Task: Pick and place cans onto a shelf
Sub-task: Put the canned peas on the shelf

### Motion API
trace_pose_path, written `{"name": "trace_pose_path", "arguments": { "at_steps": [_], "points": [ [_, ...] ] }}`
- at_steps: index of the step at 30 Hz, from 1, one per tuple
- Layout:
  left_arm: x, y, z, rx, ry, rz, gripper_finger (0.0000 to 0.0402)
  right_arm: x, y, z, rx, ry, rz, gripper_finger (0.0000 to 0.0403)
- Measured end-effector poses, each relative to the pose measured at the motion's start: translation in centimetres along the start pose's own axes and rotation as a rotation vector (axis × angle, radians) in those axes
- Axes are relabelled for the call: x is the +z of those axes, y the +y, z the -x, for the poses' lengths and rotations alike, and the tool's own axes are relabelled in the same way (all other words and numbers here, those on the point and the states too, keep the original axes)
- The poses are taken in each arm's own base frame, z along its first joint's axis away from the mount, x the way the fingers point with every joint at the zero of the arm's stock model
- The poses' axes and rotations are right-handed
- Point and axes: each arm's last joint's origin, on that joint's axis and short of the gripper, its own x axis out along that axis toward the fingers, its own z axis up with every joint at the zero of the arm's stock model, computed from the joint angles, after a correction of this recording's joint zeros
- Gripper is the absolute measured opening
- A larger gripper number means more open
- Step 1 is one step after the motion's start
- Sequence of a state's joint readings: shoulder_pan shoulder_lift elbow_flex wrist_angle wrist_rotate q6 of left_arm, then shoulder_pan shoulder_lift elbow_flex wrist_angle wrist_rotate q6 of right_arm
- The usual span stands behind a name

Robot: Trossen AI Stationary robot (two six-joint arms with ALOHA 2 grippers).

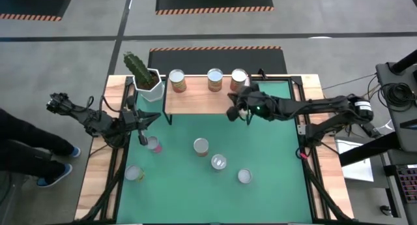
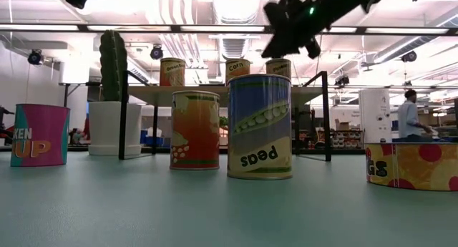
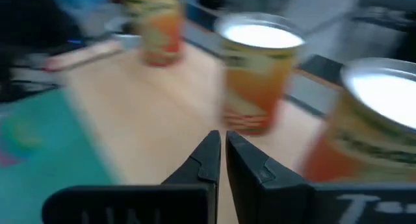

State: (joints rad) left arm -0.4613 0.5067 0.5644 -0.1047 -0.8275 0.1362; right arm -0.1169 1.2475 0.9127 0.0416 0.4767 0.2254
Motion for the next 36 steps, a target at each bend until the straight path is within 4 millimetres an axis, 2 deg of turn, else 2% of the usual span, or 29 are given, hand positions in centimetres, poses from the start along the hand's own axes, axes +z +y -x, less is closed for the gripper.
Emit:
{"name": "trace_pose_path", "arguments": {
  "at_steps": [6, 10, 15, 26, 31, 36],
  "points": [
    [-0.1, -0.2, -0.2, -0.001, 0.008, -0.002, 0.0, -0.3, 3.1, 2.4, 0.316, 0.033, 0.059, 0.0012],
    [-0.1, -0.3, -0.3, -0.002, 0.013, -0.007, 0.0, -1.8, 5.4, 3.5, 0.468, 0.113, 0.167, 0.0012],
    [0.0, -0.3, -0.3, -0.001, 0.006, 0.0, 0.0, -4.2, 7.6, 4.4, 0.527, 0.216, 0.267, 0.0012],
    [0.1, -0.3, -0.3, 0.0, -0.001, 0.008, 0.0, -4.9, 9.1, 5.7, 0.569, 0.218, 0.291, 0.0016],
    [0.3, -0.3, -0.3, 0.003, -0.02, 0.029, 0.0, -4.8, 9.3, 5.8, 0.572, 0.216, 0.263, 0.0049],
    [0.4, -0.2, -0.3, 0.004, -0.03, 0.023, 0.0, -5.0, 10.0, 5.4, 0.593, 0.171, 0.278, 0.0116]
  ]
}}
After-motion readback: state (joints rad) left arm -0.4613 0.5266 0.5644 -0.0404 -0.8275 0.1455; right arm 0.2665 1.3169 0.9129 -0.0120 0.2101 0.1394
